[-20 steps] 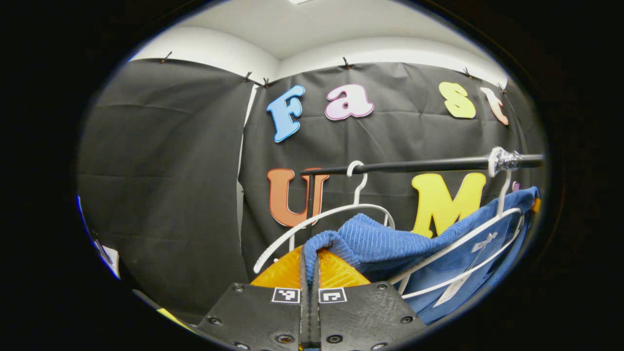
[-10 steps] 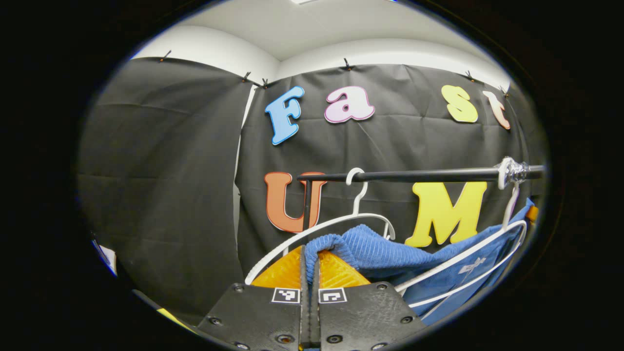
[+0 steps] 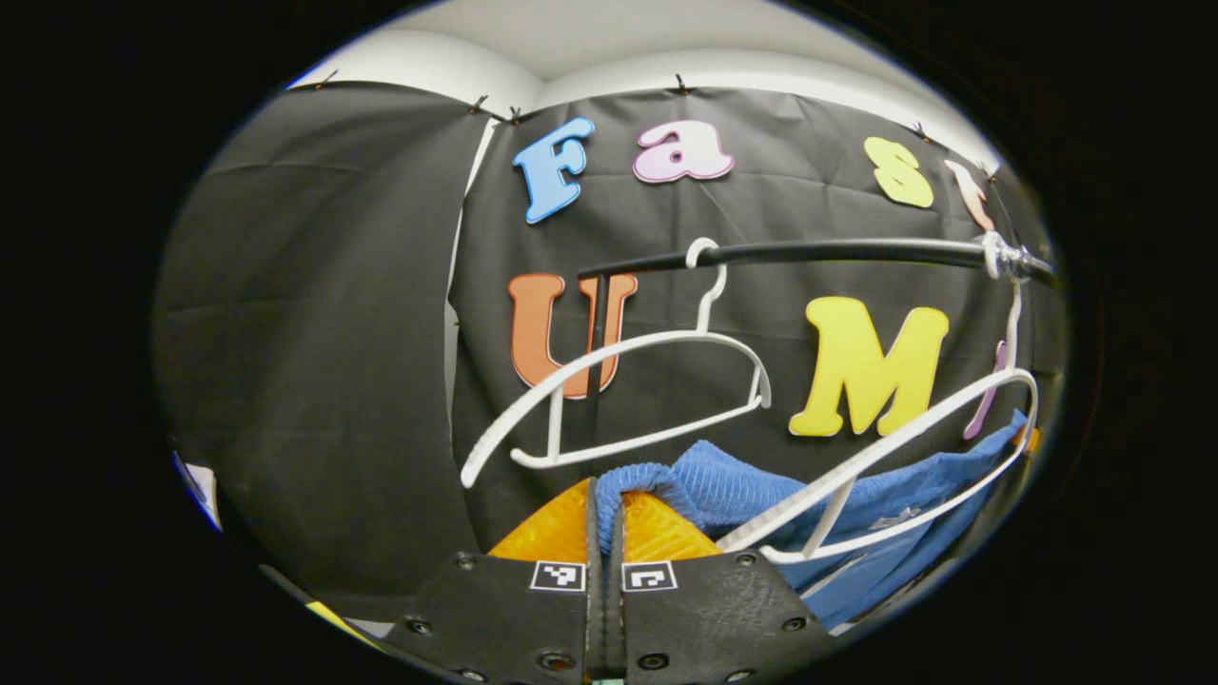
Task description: Grasp the clothes on the hanger with both hands and then place them into the laundry hamper below.
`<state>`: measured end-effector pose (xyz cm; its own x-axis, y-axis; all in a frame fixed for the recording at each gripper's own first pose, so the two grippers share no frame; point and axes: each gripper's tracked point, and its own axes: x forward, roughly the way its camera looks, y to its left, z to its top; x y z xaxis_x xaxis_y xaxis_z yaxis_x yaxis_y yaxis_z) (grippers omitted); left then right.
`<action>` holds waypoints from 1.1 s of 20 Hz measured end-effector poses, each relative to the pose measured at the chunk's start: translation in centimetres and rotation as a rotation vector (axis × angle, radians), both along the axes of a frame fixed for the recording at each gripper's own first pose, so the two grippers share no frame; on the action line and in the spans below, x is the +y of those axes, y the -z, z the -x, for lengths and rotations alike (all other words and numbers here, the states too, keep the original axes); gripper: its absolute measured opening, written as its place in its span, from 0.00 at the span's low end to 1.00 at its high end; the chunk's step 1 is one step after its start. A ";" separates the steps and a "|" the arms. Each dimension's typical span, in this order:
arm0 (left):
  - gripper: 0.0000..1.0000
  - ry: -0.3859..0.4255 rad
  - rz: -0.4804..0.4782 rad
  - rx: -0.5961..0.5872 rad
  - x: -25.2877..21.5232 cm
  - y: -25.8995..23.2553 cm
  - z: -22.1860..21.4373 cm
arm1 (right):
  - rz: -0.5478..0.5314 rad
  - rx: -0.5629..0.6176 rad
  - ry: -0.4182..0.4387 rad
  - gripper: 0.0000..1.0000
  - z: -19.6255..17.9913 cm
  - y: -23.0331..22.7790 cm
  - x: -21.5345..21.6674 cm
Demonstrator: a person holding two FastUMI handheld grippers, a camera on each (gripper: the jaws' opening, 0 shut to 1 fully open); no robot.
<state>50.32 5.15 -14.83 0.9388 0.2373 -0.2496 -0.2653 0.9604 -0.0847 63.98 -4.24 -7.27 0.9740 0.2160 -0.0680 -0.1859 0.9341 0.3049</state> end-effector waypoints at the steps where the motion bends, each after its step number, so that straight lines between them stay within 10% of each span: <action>1: 0.00 0.004 0.001 0.007 0.0 0.5 0.1 | -0.008 0.022 0.002 0.05 0.2 0.7 0.1; 12: 0.00 0.067 0.044 0.123 -1.1 7.0 4.1 | 0.040 0.210 0.011 0.05 5.9 9.1 2.9; 22: 0.00 0.353 0.033 0.134 -11.1 6.5 7.9 | 0.054 0.255 -0.197 0.05 14.3 9.6 15.5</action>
